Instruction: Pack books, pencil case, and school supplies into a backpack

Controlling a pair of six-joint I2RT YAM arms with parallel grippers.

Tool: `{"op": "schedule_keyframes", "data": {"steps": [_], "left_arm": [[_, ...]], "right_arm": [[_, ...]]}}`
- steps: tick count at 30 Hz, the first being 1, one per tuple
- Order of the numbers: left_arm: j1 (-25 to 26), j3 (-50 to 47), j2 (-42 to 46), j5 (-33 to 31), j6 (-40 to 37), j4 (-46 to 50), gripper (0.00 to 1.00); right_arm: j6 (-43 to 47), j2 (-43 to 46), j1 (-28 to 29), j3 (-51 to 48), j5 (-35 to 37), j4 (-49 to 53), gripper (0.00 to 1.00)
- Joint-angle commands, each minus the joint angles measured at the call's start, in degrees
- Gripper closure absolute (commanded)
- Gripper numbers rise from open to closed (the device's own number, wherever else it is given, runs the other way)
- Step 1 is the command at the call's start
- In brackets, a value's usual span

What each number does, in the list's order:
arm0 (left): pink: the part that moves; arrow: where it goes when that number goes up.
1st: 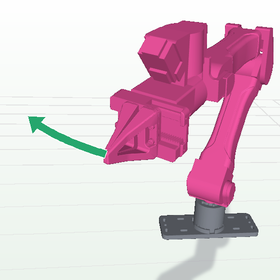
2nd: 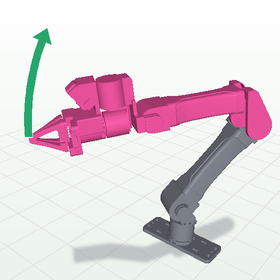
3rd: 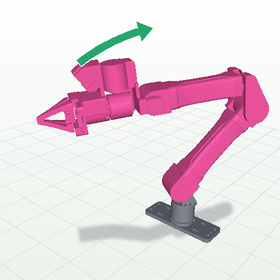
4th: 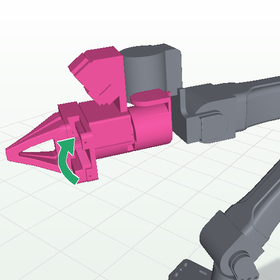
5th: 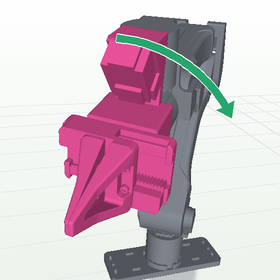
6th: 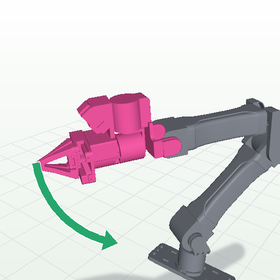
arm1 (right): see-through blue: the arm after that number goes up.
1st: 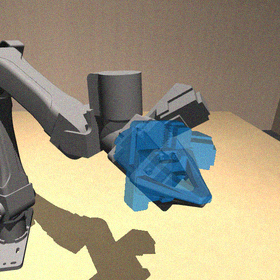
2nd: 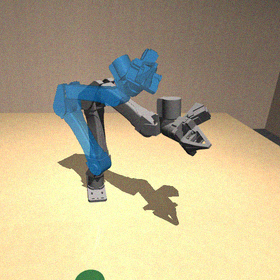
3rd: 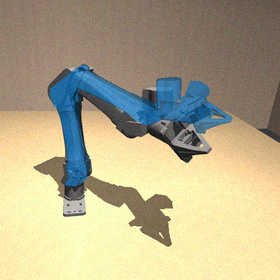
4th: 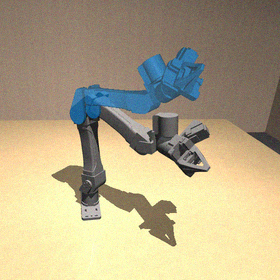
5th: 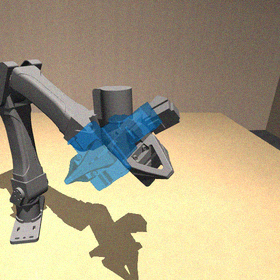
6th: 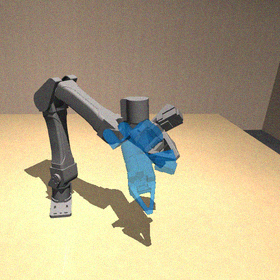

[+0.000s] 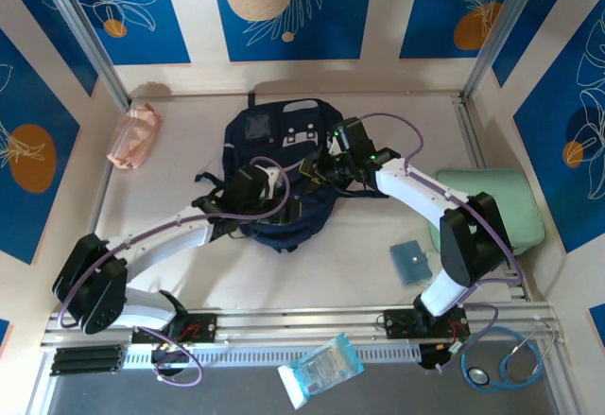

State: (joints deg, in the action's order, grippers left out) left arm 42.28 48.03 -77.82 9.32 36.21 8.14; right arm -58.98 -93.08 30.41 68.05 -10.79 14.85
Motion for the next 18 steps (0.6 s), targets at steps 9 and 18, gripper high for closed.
{"op": "schedule_keyframes", "data": {"steps": [9, 18], "left_arm": [[1.11, -0.83, -3.65, 2.28, 2.83, -7.67, 0.44], [1.17, -3.97, -1.64, 2.88, 4.42, -19.38, 0.46]], "right_arm": [[2.14, 0.18, 1.40, 2.61, -4.42, -2.28, 0.78], [2.39, -0.33, 1.49, 2.70, -4.59, -2.05, 0.78]]}}
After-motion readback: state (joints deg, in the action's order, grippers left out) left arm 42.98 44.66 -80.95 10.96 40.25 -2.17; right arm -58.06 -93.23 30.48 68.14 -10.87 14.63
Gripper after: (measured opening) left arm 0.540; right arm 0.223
